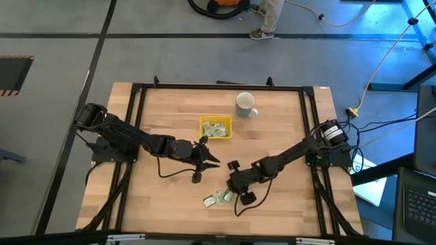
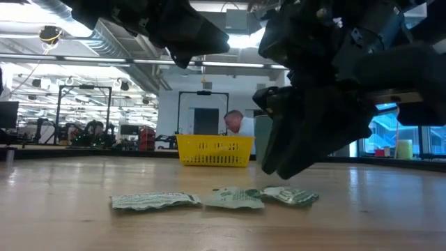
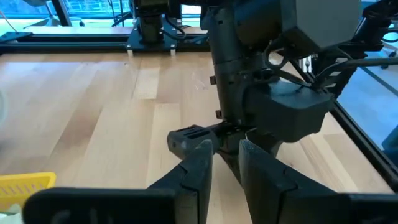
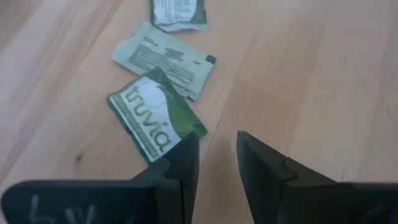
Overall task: Pick and place Stevia / Truvia into bins
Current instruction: Put the right truvia tea packet into the yellow bin
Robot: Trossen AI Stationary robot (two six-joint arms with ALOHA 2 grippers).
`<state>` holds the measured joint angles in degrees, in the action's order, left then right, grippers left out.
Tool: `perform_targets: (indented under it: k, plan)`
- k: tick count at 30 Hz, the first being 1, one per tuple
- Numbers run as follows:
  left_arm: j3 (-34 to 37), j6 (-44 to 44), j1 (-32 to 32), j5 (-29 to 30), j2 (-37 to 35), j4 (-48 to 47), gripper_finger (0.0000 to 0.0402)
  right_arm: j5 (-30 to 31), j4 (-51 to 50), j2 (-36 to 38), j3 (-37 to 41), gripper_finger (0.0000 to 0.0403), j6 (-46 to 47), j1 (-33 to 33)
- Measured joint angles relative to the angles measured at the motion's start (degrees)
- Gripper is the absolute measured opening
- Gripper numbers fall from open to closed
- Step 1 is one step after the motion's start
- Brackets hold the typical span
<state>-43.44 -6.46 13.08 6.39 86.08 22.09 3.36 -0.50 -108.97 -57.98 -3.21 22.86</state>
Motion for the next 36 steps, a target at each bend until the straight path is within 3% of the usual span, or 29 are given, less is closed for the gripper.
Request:
perform_targets:
  k: [18,31,36]
  plan:
    - [0.0,0.2,0.0,0.0,0.0,-0.2,0.0072,-0.1,3.9,-2.5,0.0,0.0107,0.1,1.8]
    - [0.0,0.2,0.0,1.6,0.0,-1.6,0.007,-0.2,2.6,-3.1,-0.1,0.0012,0.2,1.8]
    - [0.0,0.2,0.0,1.6,0.0,-1.6,0.007,-0.1,2.3,-3.1,-0.1,0.0004,0.6,1.8]
